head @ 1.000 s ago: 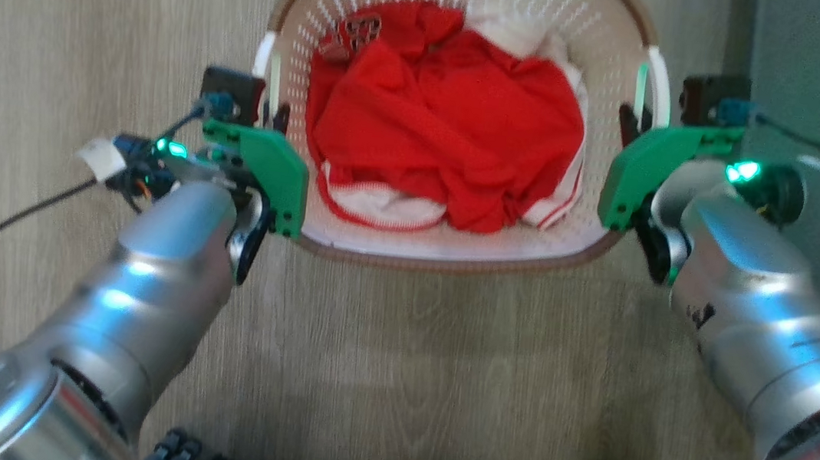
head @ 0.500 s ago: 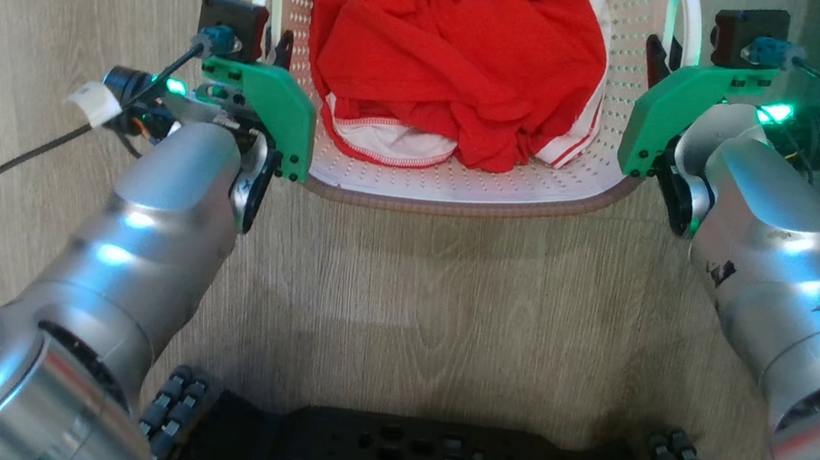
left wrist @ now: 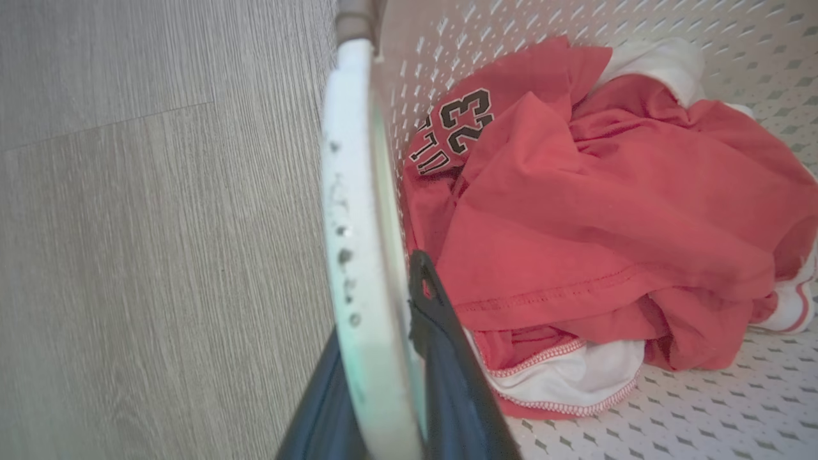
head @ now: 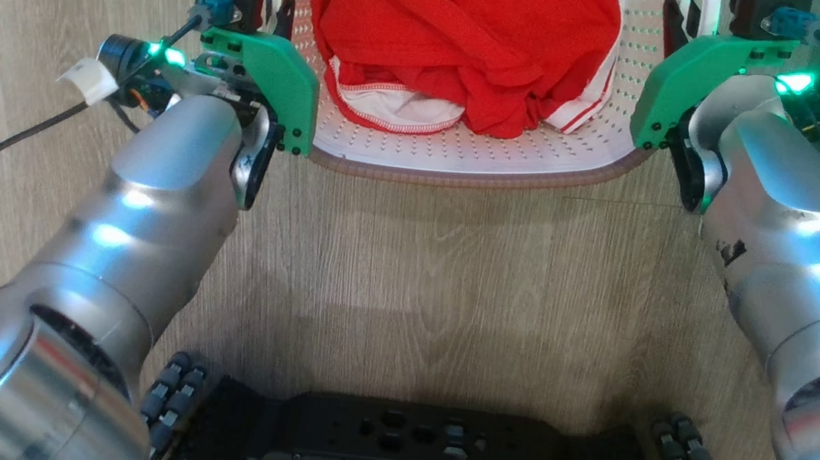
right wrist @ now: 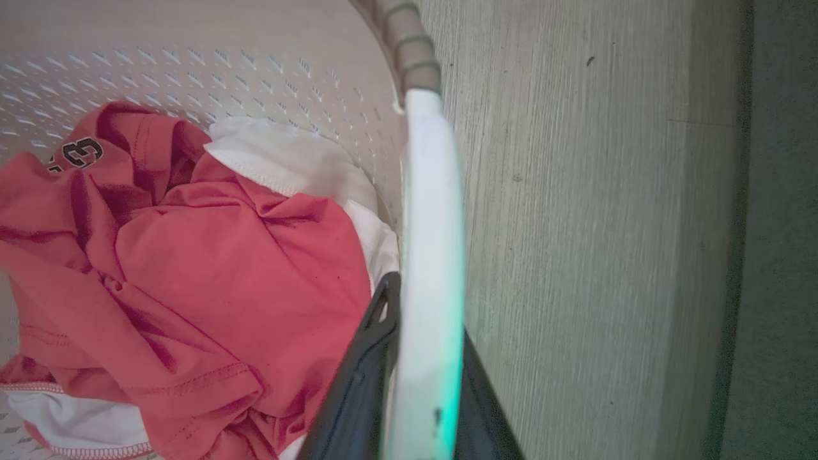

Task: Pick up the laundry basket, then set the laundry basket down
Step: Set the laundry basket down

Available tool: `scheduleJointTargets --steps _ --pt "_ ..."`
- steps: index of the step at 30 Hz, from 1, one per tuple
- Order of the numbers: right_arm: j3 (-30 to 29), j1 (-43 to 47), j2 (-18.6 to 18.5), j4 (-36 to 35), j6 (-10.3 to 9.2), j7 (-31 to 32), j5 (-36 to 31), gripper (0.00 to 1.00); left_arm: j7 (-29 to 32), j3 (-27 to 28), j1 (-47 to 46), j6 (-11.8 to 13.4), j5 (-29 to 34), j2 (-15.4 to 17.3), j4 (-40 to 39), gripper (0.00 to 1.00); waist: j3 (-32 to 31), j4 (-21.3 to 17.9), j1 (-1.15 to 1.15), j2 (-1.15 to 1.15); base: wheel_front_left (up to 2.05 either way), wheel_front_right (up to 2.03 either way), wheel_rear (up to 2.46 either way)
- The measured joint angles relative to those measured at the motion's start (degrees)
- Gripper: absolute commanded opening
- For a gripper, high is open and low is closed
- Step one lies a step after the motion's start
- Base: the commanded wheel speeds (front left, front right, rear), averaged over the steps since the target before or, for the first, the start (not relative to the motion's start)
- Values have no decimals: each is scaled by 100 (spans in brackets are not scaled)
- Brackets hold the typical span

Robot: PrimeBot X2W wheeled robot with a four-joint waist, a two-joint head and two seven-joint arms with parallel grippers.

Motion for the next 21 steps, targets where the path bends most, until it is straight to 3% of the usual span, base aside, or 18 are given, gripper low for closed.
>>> scheduleJointTargets --steps 1,2,4,6,7,8,9,21 --pt "-46 0 5 3 0 0 -57 7 0 22 -1 8 0 0 -14 0 1 0 0 0 0 0 0" --pt "-89 0 8 4 0 0 -111 18 0 35 0 9 2 -1 -31 13 0 1 0 0 0 0 0" --pt "-164 -1 2 11 0 0 -241 35 9 37 10 45 94 3 -34 41 -12 1 0 0 0 0 0" --pt "-202 -2 0 15 0 0 -289 47 9 53 15 49 101 3 -31 81 -21 0 0 0 0 0 0" --pt "-248 -2 -1 19 0 0 -332 71 9 79 15 52 93 7 -31 100 -30 -2 0 0 0 0 0" --pt "-298 -2 -2 20 0 0 -379 97 9 119 15 57 91 8 -35 100 -40 -5 0 0 0 0 0" --pt "-336 -2 -2 23 0 0 -424 100 9 157 16 58 91 8 -41 100 -51 -8 0 0 0 0 0" --pt "-864 48 0 -343 0 0 -946 100 9 549 332 172 312 67 -278 100 -374 -68 0 0 0 0 0"
